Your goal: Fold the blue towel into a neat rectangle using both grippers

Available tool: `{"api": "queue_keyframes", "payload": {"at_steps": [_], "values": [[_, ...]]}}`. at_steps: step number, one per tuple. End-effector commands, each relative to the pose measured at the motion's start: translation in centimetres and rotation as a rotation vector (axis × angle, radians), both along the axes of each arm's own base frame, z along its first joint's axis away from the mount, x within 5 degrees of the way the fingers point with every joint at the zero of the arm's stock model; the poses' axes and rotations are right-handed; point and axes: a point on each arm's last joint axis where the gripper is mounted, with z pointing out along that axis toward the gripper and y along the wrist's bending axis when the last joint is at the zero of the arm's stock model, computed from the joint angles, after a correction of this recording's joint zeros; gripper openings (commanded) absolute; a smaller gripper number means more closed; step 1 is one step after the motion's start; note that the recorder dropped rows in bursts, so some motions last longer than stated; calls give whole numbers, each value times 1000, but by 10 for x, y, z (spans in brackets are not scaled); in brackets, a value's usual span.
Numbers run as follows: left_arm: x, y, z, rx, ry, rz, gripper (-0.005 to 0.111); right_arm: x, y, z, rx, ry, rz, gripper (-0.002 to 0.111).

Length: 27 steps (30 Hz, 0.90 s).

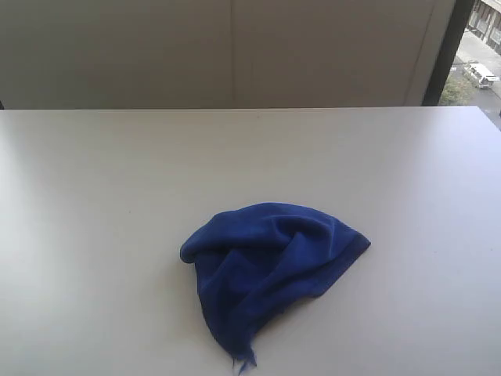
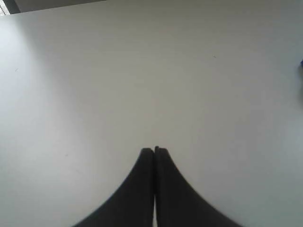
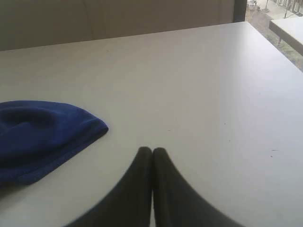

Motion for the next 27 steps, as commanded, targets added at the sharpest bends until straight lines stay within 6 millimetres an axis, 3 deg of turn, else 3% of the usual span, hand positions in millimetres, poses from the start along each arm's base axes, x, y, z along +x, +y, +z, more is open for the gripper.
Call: {"api": "queue_keyframes", "payload": {"at_steps": [1, 8, 18, 27], "values": [[0, 0, 0, 1, -7, 2, 0, 0, 0, 0, 4, -14, 2, 0], [2, 0, 6, -6, -79, 3, 0, 0, 0, 0, 4, -14, 2, 0], [5, 0, 46, -47, -517, 7, 0, 0, 0, 0, 4, -14, 2, 0], [-6, 1, 76, -102, -873, 8, 0, 0, 0, 0, 4, -14, 2, 0]]}}
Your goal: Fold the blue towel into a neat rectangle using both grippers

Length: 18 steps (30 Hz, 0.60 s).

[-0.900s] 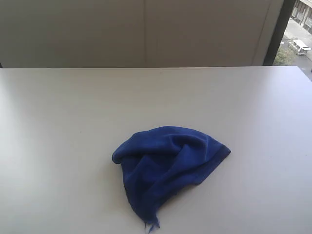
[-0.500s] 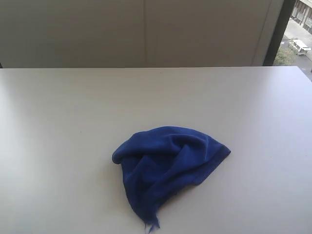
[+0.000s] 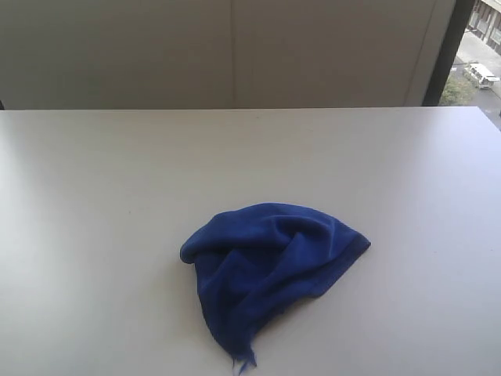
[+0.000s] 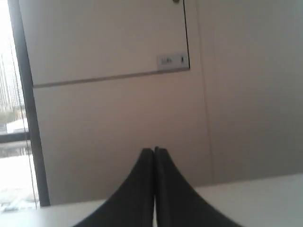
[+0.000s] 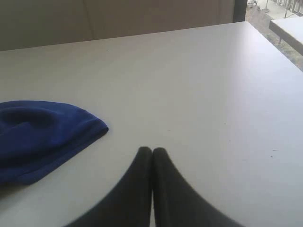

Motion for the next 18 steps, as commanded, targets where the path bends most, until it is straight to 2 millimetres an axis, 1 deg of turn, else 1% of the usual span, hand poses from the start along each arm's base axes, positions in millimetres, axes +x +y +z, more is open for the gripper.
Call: {"api": "queue_keyframes", "payload": {"at_steps": [1, 2, 3, 5, 6, 9, 11, 13, 14, 16, 17, 18], "values": [[-7, 1, 14, -52, -175, -13, 0, 0, 0, 0, 3, -14, 2, 0], [-8, 1, 15, -107, -188, -40, 0, 0, 0, 0, 3, -14, 2, 0], [-8, 1, 15, -198, -178, -85, 0, 0, 0, 0, 3, -14, 2, 0], [-4, -1, 11, -334, -102, -158, 0, 0, 0, 0, 3, -14, 2, 0], [-2, -3, 10, -351, -59, -187, 0, 0, 0, 0, 3, -14, 2, 0], [3, -13, 25, -238, 57, -231, 0, 0, 0, 0, 3, -14, 2, 0], [11, -11, 40, -257, 193, -188, 0, 0, 0, 0, 3, -14, 2, 0], [21, -11, 57, -189, 243, -157, 0, 0, 0, 0, 3, -14, 2, 0], [29, -15, 69, -107, 262, -166, 0, 0, 0, 0, 3, -14, 2, 0], [41, -22, 83, 37, 303, -206, 0, 0, 0, 0, 3, -14, 2, 0], [52, -26, 92, 20, 344, -239, 0, 0, 0, 0, 3, -14, 2, 0], [61, -27, 93, 24, 374, -243, 0, 0, 0, 0, 3, -14, 2, 0]]}}
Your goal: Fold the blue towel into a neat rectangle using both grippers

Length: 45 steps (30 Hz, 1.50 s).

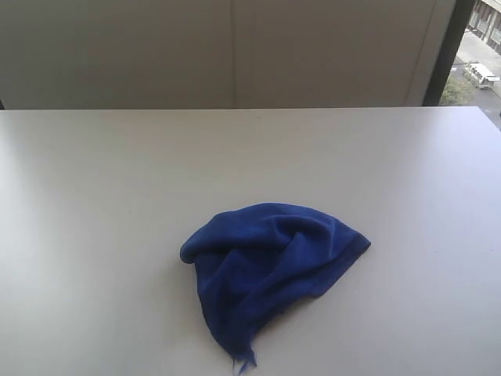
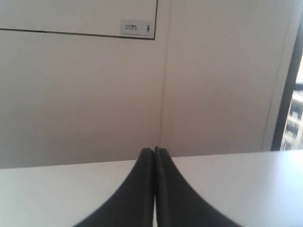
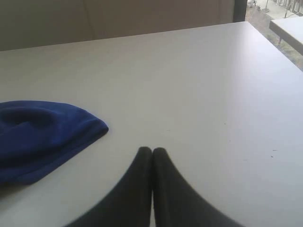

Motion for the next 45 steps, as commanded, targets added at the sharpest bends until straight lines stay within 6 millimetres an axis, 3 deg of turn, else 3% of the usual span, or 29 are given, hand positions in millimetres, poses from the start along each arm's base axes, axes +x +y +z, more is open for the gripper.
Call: {"api": "queue_keyframes", "payload": {"at_steps": [1, 4, 8, 9, 10, 11, 12, 13, 14, 15, 16, 18, 22, 26, 30, 32, 38, 40, 45], "values": [[37, -9, 22, 121, 107, -61, 0, 0, 0, 0, 3, -14, 2, 0], [75, 0, 17, 313, 177, 66, 0, 0, 0, 0, 3, -14, 2, 0], [108, 37, -5, 720, 342, 460, 0, 0, 0, 0, 3, -14, 2, 0], [114, 54, -19, 796, 491, 631, 0, 0, 0, 0, 3, -14, 2, 0], [115, 58, -28, 825, 577, 659, 0, 0, 0, 0, 3, -14, 2, 0], [121, 54, -50, 838, 741, 573, 0, 0, 0, 0, 3, -14, 2, 0], [125, 47, -61, 824, 787, 469, 0, 0, 0, 0, 3, -14, 2, 0], [131, 25, -76, 754, 828, 270, 0, 0, 0, 0, 3, -14, 2, 0], [130, 13, -81, 728, 851, 196, 0, 0, 0, 0, 3, -14, 2, 0], [124, -15, -93, 754, 924, 15, 0, 0, 0, 0, 3, -14, 2, 0], [120, -28, -98, 798, 941, -80, 0, 0, 0, 0, 3, -14, 2, 0], [99, -86, -107, 873, 971, -402, 0, 0, 0, 0, 3, -14, 2, 0], [88, -171, -100, 894, 887, -649, 0, 0, 0, 0, 3, -14, 2, 0], [91, -218, -105, 922, 939, -711, 0, 0, 0, 0, 3, -14, 2, 0], [88, -238, -109, 936, 940, -747, 1, 0, 0, 0, 3, -14, 2, 0], [86, -245, -111, 935, 946, -761, 8, 0, 0, 0, 3, -14, 2, 0], [86, -255, -123, 862, 1032, -766, 46, 0, 0, 0, 3, -14, 2, 0], [87, -257, -127, 846, 1048, -764, 54, 0, 0, 0, 3, -14, 2, 0], [90, -262, -135, 821, 1041, -760, 57, 0, 0, 0, 3, -14, 2, 0]]}}
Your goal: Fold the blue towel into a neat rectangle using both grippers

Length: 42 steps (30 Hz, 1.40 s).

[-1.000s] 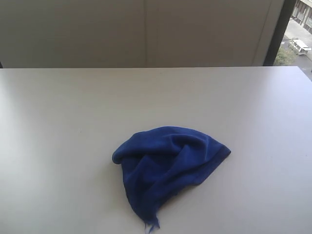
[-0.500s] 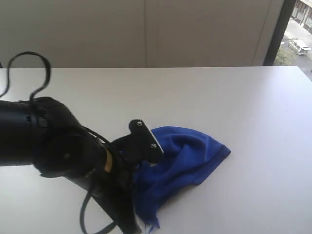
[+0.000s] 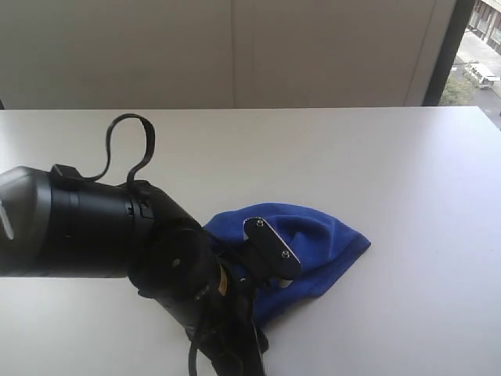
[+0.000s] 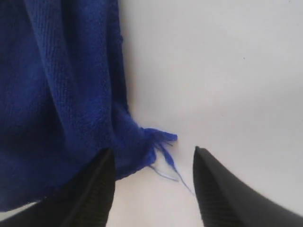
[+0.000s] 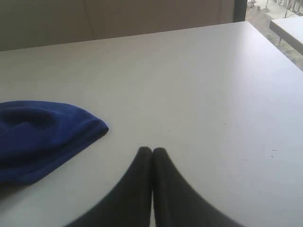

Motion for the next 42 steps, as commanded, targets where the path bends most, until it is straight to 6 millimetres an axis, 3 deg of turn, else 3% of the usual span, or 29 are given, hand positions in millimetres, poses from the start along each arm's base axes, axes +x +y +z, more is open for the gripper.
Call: {"api": "queue_keyframes", "payload": {"at_steps": [1, 9, 16, 17, 20, 25, 27, 30, 32, 33, 34, 35, 36, 38, 42], "values": [[0, -6, -5, -26, 8, 21, 57, 0, 0, 0, 1, -14, 3, 0], [5, -11, -25, -18, 3, 26, 56, 0, 0, 0, 1, -14, 3, 0], [6, -12, -30, -4, -2, 16, 54, 0, 0, 0, 1, -14, 3, 0], [7, -11, -30, -1, -7, 10, 51, 0, 0, 0, 1, -14, 3, 0], [8, -11, -30, 9, -28, -11, 27, 0, 0, 0, 1, -14, 3, 0], [9, -10, -28, 27, -53, -46, 3, 0, 0, 0, 1, -14, 3, 0], [9, -8, -22, 46, -77, -74, 0, 0, 0, 0, 1, -14, 3, 0], [12, -2, 19, 51, -164, -114, 0, 0, 0, 0, 1, -14, 3, 0], [16, 6, 58, 70, -276, -114, 0, 0, 0, 0, 1, -14, 3, 0], [20, 16, 87, 95, -375, -87, 0, 0, 0, 0, 1, -14, 3, 0], [21, 21, 98, 118, -413, -73, 0, 0, 0, 0, 1, -14, 3, 0], [25, 34, 124, 168, -522, -34, 0, 0, 0, 0, 1, -14, 3, 0], [26, 40, 135, 195, -578, -26, 0, 0, 0, 0, 1, -14, 3, 0], [26, 65, 175, 272, -751, 9, 0, 0, 0, 0, 1, -14, 3, 0], [24, 86, 210, 317, -902, 59, 0, 0, 0, 0, 1, -14, 3, 0]]}}
